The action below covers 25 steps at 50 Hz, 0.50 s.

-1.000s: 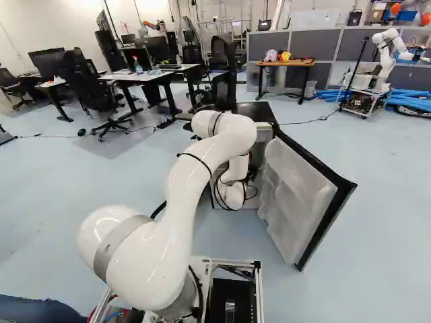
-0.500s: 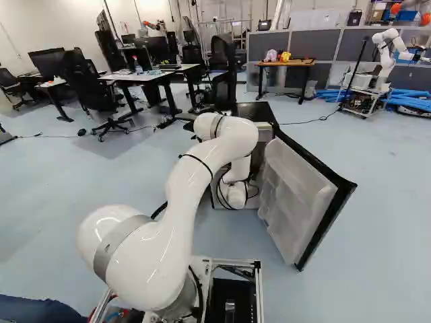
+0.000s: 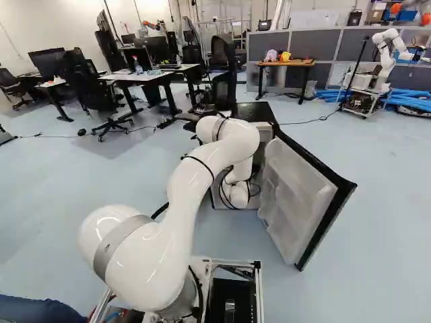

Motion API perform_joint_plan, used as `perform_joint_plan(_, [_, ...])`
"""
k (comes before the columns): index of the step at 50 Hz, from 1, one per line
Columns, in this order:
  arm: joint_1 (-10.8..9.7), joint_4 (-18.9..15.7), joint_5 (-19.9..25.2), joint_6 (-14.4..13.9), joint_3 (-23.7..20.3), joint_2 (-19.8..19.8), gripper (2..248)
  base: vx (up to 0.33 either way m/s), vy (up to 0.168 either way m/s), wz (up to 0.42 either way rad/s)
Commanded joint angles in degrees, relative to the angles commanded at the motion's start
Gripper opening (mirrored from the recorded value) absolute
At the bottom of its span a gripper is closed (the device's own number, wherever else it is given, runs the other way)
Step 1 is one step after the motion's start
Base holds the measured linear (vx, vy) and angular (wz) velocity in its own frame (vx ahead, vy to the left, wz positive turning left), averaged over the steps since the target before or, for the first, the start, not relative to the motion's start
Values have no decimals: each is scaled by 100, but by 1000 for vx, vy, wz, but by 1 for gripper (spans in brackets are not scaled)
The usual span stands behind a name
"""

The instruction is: Grab a drink from the fridge

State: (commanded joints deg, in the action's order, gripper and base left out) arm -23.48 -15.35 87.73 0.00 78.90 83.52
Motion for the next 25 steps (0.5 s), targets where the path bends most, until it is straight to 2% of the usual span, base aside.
perform_joint_plan(25, [-64, -267, -67, 0, 402, 207, 160, 0, 0, 0])
